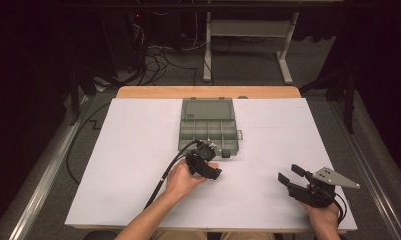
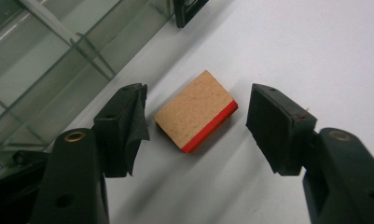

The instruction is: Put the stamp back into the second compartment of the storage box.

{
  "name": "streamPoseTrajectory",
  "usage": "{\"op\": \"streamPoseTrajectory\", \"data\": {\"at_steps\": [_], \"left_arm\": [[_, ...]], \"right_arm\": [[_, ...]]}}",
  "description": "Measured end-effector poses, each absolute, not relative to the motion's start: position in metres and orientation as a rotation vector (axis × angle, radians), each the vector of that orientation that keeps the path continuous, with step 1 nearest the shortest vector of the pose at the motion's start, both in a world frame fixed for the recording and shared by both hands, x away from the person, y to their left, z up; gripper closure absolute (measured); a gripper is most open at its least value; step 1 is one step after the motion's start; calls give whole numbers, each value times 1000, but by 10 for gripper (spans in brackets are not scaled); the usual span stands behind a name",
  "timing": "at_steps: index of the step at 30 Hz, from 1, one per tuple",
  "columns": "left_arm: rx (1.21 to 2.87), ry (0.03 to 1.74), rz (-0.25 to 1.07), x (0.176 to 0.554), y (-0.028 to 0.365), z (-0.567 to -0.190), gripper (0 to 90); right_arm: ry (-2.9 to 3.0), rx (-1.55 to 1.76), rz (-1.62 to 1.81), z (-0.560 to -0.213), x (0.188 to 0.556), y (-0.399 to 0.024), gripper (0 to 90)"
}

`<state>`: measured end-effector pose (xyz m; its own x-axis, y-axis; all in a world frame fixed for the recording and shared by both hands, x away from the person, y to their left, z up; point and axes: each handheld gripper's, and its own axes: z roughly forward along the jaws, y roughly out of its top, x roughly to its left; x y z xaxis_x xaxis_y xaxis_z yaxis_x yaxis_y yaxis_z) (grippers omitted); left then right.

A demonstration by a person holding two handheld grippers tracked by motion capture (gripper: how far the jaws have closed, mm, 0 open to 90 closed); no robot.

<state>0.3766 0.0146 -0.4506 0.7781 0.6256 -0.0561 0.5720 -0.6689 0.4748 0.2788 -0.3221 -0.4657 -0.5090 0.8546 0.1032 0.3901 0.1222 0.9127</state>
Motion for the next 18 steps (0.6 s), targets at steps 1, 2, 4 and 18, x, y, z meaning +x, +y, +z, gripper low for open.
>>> {"op": "streamPoseTrajectory", "data": {"at_steps": [1,2,4,18], "left_arm": [[2502,910,172,377,11,-450,352],[2505,911,175,377,10,-450,349],[2507,917,175,378,8,-449,348],[2502,959,169,378,5,-451,486]], "right_arm": [[1956,1200,1365,-466,279,-322,360],[1958,1200,1363,-466,279,-322,361],[1959,1201,1361,-466,279,-322,361],[1958,1195,1369,-465,278,-322,366]]}}
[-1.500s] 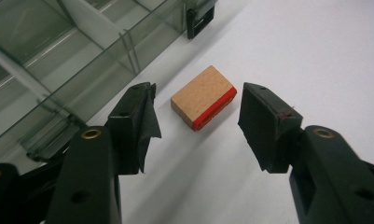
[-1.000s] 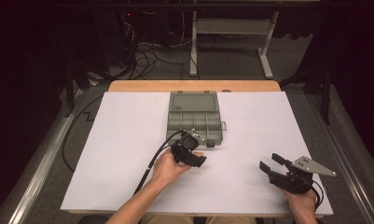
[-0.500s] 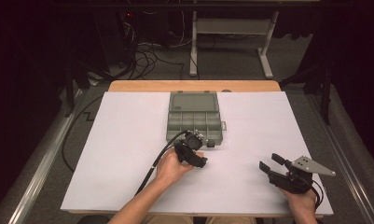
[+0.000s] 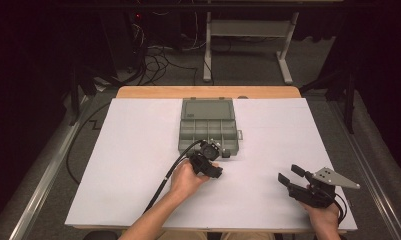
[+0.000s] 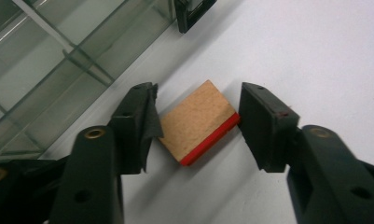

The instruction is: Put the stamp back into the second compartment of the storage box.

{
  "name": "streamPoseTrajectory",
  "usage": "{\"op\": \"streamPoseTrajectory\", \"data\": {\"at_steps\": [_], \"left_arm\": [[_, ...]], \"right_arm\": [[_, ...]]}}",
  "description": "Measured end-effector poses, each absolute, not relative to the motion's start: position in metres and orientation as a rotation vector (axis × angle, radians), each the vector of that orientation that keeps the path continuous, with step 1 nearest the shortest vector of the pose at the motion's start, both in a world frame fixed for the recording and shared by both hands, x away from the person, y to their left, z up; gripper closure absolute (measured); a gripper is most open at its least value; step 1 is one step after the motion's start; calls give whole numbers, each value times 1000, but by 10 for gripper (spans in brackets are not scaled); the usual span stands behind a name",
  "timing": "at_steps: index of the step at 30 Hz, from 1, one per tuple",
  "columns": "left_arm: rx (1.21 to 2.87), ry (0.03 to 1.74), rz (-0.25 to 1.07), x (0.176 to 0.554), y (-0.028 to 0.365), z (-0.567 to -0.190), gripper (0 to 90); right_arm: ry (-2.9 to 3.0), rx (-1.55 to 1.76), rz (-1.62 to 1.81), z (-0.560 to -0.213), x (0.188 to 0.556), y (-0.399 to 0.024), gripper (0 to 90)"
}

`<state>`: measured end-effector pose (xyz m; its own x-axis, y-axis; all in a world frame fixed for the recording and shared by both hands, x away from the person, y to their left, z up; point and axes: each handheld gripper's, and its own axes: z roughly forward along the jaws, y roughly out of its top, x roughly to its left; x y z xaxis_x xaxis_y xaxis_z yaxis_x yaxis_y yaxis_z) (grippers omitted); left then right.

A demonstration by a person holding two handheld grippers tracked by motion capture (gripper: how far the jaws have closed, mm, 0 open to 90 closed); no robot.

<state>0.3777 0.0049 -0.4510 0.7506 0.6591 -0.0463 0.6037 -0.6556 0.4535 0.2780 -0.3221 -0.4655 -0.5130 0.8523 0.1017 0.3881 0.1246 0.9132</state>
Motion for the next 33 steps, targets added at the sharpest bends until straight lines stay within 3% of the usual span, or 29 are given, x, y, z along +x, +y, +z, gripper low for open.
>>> {"op": "streamPoseTrajectory", "data": {"at_steps": [33], "left_arm": [[2446,888,168,372,24,-429,497]], "right_arm": [[1944,1203,1360,-466,278,-323,363]]}}
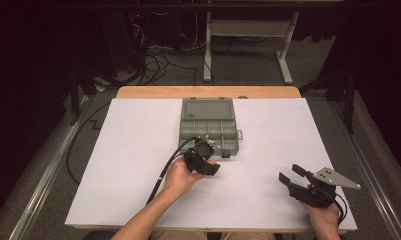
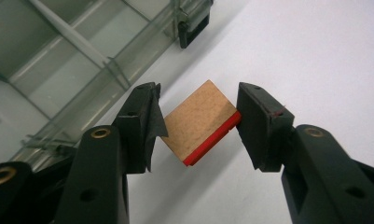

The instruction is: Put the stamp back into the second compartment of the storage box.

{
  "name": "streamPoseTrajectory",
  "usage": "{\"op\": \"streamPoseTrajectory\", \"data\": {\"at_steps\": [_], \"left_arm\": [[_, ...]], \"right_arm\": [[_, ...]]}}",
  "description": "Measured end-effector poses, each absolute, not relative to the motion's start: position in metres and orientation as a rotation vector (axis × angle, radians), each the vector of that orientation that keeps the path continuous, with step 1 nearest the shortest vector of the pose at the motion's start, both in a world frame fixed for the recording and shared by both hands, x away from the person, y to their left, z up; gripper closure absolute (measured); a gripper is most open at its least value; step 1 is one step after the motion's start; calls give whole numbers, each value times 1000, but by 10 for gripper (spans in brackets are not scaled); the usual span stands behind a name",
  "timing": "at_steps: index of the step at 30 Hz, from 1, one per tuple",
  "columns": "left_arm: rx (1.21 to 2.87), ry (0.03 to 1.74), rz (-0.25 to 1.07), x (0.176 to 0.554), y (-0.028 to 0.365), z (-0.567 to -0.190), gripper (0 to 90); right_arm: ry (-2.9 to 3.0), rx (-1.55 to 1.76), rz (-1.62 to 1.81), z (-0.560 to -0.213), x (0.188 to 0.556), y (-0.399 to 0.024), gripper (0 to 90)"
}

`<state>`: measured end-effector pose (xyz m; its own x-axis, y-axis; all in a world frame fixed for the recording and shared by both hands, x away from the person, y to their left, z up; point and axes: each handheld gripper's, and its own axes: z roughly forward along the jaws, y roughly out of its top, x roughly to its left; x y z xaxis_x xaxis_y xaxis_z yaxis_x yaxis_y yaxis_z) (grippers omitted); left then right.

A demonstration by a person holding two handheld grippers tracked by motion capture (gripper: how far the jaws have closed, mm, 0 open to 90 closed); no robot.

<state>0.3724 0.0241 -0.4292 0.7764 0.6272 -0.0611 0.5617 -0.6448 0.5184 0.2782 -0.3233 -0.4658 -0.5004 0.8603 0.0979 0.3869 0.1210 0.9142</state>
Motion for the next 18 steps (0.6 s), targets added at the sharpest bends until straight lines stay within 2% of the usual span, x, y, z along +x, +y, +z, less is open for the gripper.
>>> {"op": "streamPoseTrajectory", "data": {"at_steps": [18], "left_arm": [[2417,910,176,377,40,-418,497]], "right_arm": [[1948,1200,1350,-466,279,-324,366]]}}
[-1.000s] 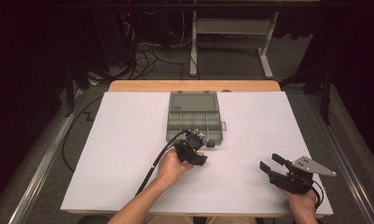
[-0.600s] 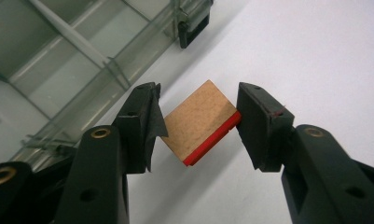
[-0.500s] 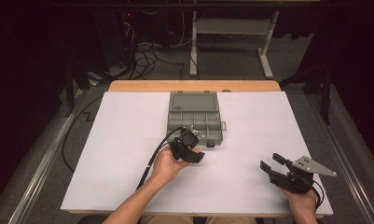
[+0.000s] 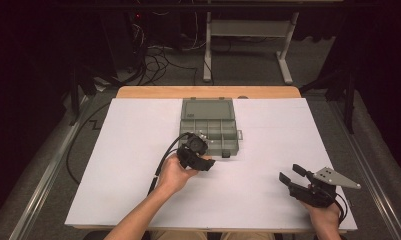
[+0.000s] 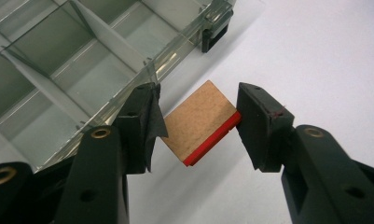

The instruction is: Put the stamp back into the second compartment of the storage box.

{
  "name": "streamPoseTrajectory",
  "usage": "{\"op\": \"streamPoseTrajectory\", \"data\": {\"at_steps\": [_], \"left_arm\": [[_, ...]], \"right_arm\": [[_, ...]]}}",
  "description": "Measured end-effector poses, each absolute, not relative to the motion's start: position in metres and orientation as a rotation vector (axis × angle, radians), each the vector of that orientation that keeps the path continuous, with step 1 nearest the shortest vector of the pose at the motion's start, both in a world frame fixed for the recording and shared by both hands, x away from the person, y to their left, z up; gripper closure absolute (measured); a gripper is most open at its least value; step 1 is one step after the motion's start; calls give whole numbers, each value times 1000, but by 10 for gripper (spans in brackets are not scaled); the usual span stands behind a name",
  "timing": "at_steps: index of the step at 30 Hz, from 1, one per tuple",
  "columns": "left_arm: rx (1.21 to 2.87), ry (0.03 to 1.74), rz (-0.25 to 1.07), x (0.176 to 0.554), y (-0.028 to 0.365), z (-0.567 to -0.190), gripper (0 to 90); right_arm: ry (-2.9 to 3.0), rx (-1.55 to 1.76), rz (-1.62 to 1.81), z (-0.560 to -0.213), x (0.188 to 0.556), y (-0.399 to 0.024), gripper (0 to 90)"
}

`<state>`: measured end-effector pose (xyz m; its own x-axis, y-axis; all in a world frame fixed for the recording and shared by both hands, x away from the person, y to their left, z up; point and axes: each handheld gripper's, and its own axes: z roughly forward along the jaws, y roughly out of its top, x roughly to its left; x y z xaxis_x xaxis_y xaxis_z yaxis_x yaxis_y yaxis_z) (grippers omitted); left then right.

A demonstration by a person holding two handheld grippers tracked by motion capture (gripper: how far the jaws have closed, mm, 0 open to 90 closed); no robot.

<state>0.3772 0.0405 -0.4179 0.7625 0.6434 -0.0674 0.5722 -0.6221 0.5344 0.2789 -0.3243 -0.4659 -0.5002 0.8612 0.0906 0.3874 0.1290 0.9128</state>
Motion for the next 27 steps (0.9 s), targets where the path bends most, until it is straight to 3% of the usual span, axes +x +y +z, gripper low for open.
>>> {"op": "streamPoseTrajectory", "data": {"at_steps": [27], "left_arm": [[2330,985,153,392,61,-411,498]], "right_arm": [[1958,1197,1344,-466,279,-323,366]]}}
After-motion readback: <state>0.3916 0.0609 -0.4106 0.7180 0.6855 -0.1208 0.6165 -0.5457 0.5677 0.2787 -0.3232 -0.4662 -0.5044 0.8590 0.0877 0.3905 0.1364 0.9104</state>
